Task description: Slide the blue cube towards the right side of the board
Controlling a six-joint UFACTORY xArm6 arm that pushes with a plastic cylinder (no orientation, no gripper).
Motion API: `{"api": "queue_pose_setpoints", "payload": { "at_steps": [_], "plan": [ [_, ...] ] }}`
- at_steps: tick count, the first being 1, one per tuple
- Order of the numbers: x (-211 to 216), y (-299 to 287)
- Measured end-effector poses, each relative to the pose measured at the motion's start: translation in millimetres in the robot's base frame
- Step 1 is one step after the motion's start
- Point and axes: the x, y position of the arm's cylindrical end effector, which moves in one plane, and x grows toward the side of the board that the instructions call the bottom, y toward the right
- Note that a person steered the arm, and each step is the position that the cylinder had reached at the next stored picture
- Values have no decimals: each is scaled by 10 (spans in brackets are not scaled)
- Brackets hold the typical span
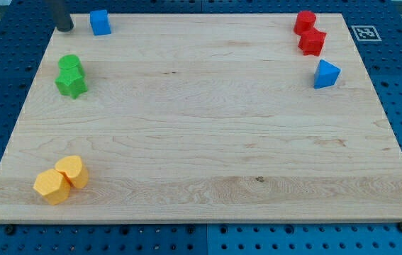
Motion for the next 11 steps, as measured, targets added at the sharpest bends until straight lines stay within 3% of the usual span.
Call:
{"api": "queue_pose_setpoints", "payload": {
  "at_steps": [1, 4, 6, 11],
  "plan": [
    [-6, 0],
    [-110, 865],
    [156, 989],
    [160, 2113]
  ]
}}
